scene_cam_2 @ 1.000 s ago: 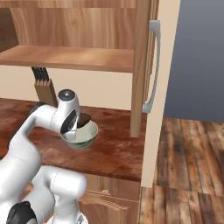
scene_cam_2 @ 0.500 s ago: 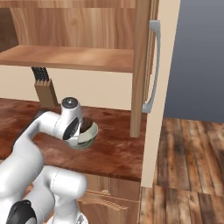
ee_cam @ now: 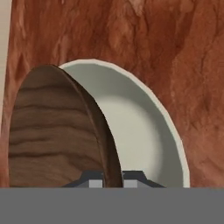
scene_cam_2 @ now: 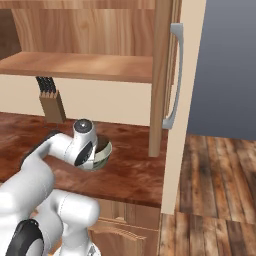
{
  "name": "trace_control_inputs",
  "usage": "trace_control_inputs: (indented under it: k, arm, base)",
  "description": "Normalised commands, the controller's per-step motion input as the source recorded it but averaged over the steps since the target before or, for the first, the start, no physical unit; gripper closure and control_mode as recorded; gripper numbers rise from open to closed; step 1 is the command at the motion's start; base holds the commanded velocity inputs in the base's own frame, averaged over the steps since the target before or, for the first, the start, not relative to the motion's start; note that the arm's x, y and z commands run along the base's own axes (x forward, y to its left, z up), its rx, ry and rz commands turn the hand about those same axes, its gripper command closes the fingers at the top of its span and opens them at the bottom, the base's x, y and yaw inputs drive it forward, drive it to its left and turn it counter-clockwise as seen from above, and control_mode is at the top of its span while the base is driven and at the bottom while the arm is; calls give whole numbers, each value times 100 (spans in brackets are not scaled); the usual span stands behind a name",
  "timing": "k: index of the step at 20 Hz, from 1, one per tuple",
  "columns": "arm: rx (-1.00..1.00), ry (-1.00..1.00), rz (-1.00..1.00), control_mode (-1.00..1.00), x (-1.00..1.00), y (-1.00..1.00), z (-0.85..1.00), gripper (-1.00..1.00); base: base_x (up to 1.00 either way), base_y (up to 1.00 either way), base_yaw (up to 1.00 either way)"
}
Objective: Pick up the bowls on the counter and stack them on top of one another in the open cabinet. Place the smaller bowl on top of the larger bowl.
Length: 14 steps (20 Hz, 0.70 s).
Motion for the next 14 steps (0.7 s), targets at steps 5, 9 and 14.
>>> trace_control_inputs:
  k: [5, 9, 14]
  arm:
    - [0, -3, 0, -100, 25, 0, -8, 100]
    - [-1, 0, 0, -100, 25, 0, -7, 100]
    - [-1, 0, 0, -100, 3, 0, -3, 100]
  base:
    - [0, 0, 0]
    - [0, 0, 0]
    - [0, 0, 0]
